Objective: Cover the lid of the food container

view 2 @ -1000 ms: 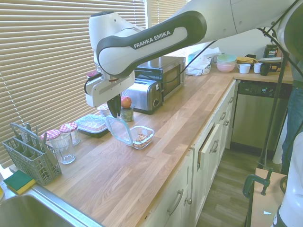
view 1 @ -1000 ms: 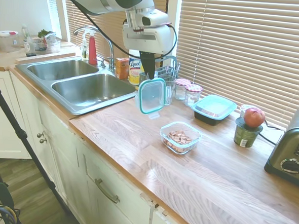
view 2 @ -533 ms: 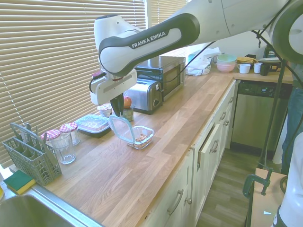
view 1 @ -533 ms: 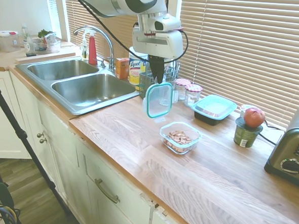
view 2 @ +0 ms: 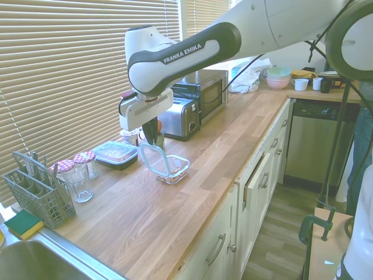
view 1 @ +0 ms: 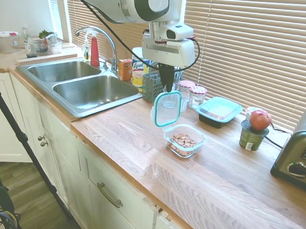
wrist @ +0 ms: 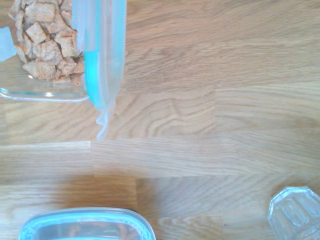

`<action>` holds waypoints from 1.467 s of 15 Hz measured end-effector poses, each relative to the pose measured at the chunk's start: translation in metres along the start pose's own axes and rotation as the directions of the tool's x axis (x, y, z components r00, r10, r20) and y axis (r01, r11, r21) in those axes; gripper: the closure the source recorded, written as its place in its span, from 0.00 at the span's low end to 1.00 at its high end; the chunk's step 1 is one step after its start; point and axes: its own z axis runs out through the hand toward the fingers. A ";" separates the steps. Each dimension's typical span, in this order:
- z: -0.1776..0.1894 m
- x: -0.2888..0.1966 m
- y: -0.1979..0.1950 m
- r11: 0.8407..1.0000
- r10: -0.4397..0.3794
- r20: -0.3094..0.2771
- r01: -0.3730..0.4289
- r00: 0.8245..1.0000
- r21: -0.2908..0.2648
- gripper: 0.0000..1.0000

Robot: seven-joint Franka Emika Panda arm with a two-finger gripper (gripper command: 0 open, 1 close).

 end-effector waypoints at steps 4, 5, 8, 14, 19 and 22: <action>0.013 0.015 0.018 1.000 0.014 0.015 -0.014 1.000 0.010 1.00; 0.016 0.018 0.021 1.000 0.017 0.020 -0.017 1.000 0.015 1.00; 0.020 0.034 0.038 0.999 0.028 0.036 -0.029 0.999 0.034 1.00; 0.027 0.057 0.068 0.997 0.044 0.064 -0.048 0.997 0.060 1.00; 0.037 0.072 0.094 0.995 0.066 0.080 -0.072 0.995 0.074 1.00; 0.048 0.075 0.099 0.994 0.075 0.087 -0.081 0.993 0.071 1.00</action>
